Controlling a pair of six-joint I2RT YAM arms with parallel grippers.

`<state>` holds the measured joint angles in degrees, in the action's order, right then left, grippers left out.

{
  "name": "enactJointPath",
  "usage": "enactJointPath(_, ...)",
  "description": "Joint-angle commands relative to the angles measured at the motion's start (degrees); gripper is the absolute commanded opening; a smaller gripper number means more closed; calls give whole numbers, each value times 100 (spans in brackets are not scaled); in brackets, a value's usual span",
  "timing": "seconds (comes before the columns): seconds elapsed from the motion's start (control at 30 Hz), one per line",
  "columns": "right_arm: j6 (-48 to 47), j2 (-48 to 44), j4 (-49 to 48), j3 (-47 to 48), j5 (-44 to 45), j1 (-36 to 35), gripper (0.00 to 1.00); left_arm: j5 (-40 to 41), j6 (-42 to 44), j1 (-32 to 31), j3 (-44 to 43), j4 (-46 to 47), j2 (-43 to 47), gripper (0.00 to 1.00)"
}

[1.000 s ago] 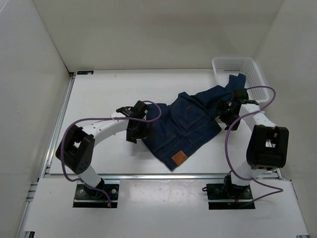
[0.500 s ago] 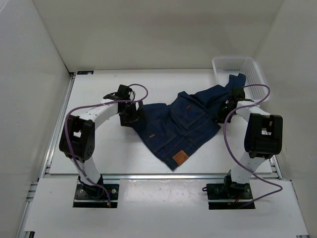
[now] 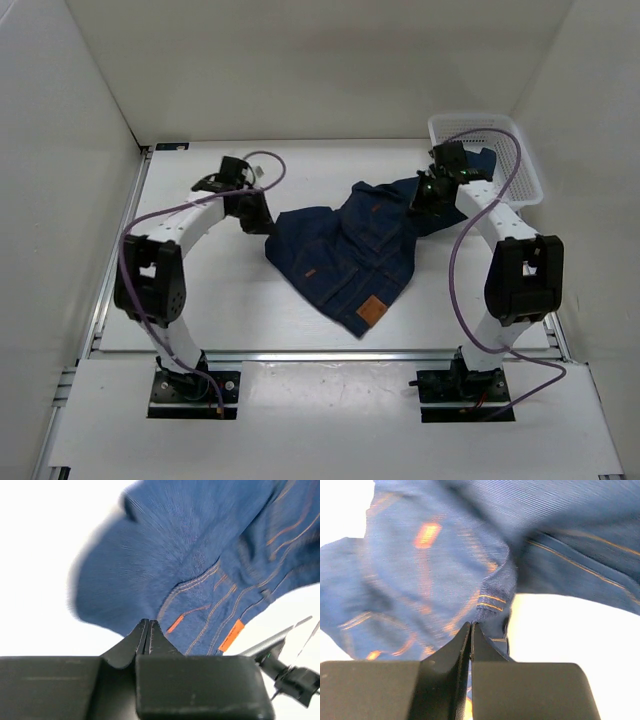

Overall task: Fold and stack the trousers
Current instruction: Flatten the trousers out

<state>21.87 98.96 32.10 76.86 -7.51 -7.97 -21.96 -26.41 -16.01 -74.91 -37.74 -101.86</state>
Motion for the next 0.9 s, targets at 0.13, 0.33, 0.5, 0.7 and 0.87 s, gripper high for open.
enactJointPath(0.13, -95, -254, 491, 1042, 259, -487, 0, 699, 321, 477, -891, -556, 590, 100)
enactJointPath(0.33, -95, -404, 596, 691, 451, -487, 0, 763, 514, 72, -1078, -621, -324, 100)
enactJointPath(0.5, -95, -719, 596, 181, 452, -487, 0, 824, 734, -227, -1368, -621, -905, 100)
enactJointPath(0.7, -95, -948, 596, -57, 513, -487, 0, 632, 857, -289, -1552, -621, -1432, 99)
enactJointPath(0.87, -148, -931, 701, 127, 513, -487, 0, 402, 770, -202, -1702, -568, -786, 10)
